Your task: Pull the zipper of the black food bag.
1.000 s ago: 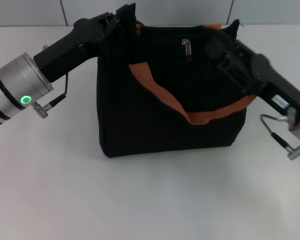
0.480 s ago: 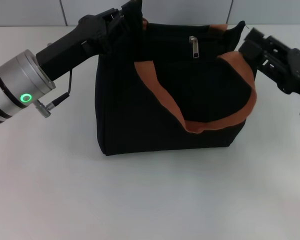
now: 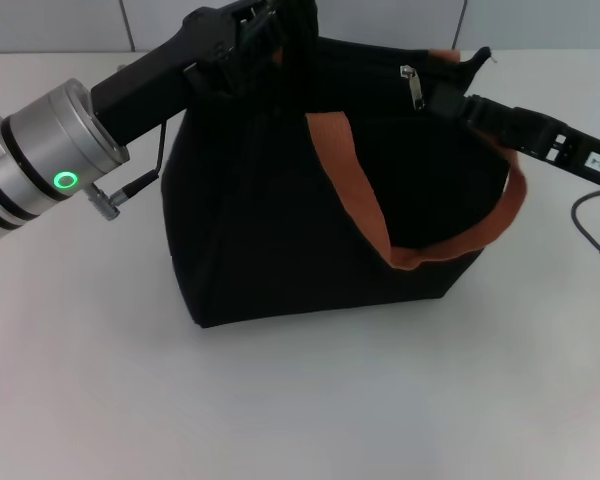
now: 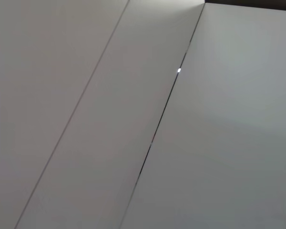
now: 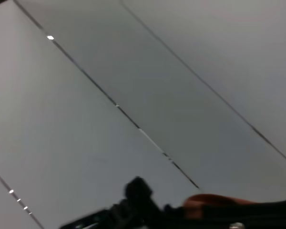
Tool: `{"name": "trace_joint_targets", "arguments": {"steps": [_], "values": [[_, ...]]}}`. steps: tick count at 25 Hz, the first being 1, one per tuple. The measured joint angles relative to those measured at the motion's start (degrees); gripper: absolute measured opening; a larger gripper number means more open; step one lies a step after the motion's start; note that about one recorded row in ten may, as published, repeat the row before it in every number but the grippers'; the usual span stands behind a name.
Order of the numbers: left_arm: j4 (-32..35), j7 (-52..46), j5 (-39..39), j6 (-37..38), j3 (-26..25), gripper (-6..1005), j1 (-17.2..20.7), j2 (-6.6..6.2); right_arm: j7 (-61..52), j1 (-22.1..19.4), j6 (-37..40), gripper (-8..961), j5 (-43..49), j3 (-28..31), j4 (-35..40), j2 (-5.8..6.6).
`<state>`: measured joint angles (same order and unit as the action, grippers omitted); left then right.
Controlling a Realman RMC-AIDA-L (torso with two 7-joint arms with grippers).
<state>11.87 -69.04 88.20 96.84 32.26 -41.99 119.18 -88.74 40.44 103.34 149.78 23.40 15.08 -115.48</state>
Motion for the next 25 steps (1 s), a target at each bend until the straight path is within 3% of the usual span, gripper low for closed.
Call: {"name": "trace_joint_targets", "arguments": {"steps": [14, 25], "values": [[0.0, 0.1, -0.3, 0.1, 0.0, 32, -0.3, 0.00, -3.8, 1.0, -5.5, 501, 0.2, -0.1, -0.4, -0.47], [0.0, 0.1, -0.2, 0.1, 0.0, 32, -0.2, 0.00, 3.3, 2.4, -4.2, 501, -0.2, 0.1, -1.3, -0.90]]}}
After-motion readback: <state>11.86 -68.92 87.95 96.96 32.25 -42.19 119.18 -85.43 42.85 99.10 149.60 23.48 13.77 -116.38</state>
